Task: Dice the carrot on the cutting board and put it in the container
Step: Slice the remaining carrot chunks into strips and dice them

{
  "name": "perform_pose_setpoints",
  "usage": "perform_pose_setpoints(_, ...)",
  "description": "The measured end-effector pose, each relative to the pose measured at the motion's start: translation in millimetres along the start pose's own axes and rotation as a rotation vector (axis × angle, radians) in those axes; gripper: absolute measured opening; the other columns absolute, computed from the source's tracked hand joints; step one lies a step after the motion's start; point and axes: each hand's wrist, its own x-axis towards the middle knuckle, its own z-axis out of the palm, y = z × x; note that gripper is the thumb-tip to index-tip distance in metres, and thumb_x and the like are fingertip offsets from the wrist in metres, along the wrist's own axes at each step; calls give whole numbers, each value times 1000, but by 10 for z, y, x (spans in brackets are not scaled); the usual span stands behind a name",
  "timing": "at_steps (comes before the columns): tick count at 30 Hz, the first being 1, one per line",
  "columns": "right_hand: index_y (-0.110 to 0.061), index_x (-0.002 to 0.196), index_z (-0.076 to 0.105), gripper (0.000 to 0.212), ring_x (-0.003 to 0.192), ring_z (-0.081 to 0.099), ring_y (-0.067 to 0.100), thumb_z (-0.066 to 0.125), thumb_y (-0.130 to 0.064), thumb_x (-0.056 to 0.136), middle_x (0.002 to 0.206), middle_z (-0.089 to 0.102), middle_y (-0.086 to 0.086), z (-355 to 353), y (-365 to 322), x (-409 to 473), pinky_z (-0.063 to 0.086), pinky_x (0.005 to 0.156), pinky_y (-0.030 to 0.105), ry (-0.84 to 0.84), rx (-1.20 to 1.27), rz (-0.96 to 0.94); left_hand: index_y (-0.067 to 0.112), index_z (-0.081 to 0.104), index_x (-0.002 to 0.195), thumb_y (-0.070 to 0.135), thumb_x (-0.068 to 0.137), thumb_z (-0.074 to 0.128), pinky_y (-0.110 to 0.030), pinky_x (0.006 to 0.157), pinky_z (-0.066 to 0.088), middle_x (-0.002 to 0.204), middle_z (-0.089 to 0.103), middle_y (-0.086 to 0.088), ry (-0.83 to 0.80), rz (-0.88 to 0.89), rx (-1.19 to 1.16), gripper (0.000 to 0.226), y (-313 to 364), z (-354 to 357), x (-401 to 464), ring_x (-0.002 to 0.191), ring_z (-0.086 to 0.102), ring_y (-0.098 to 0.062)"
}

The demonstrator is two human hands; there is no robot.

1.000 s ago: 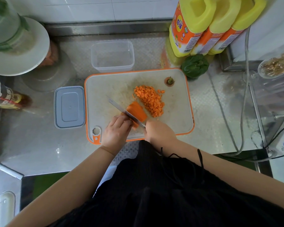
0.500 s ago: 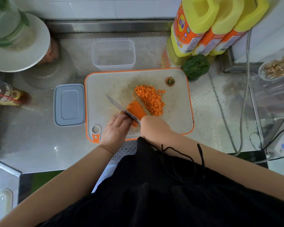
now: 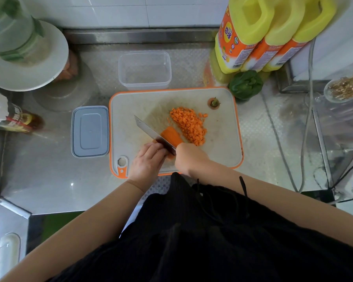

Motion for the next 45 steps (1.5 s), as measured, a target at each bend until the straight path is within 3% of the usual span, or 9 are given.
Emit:
perform_pose_setpoints(3,-11,62,39,30,52,39,17,47,0,89,62,41,2,-33,70,-56,29,45,26,-32,-17,0,5,72,100,14,94,60,-39,91,51,104,66,-12,2,17,-1,16,-2,1,3,102,56,-28)
perform_pose_setpoints(6,-11,59,38,31,50,35,18,49,5,83,60,38,2,-14,149,-145,28,44,27,-61,-57,30,6,72,101,13,95,61,-39,93,51,106,66,-11,-16,20,0,15,-24,3,-2,101,59,-30)
perform_pose_setpoints(11,-12,69,43,22,65,51,22,53,-1,85,68,47,3,86,169,-143,43,62,32,-41,-51,50,6,72,102,13,96,59,-38,94,50,107,65,-11,-12,42,-11,15,-38,2,-5,101,58,-29)
perform_pose_setpoints(14,-12,70,43,21,65,53,23,52,-3,87,68,48,3,134,166,-77,44,63,33,-35,-39,32,5,72,102,13,97,59,-38,95,49,107,65,-11,-2,53,-9,16,-58,2,6,103,58,-29)
perform_pose_setpoints(23,-8,95,57,10,70,55,24,49,-5,90,75,52,3,301,174,120,41,60,31,58,27,-25,4,71,98,14,97,58,-35,91,49,102,66,-12,27,77,9,16,-31,-23,38,96,57,-27)
perform_pose_setpoints(26,-12,91,53,3,71,55,23,51,-12,93,73,50,0,309,218,132,40,61,32,71,47,-25,5,72,99,11,94,62,-34,92,50,102,66,-11,9,93,28,12,-30,-37,36,95,61,-28)
perform_pose_setpoints(32,-15,74,42,23,72,55,24,46,-18,97,65,44,-2,275,339,4,39,60,32,68,58,-65,11,71,104,0,85,67,-39,88,52,107,66,-8,-80,108,74,22,-72,-53,-5,100,62,-30)
perform_pose_setpoints(40,-10,93,48,9,70,50,22,49,-19,95,68,42,-2,125,265,-207,36,60,31,54,-8,-88,16,56,103,1,84,69,-34,89,49,100,62,-9,46,83,-19,27,44,-102,40,99,56,-27)
perform_pose_setpoints(45,-10,93,49,8,73,49,22,49,-17,95,69,41,-2,59,209,-286,37,63,31,19,-5,-65,12,61,100,5,88,65,-34,89,48,98,64,-11,66,70,-33,15,63,-93,42,100,55,-27)
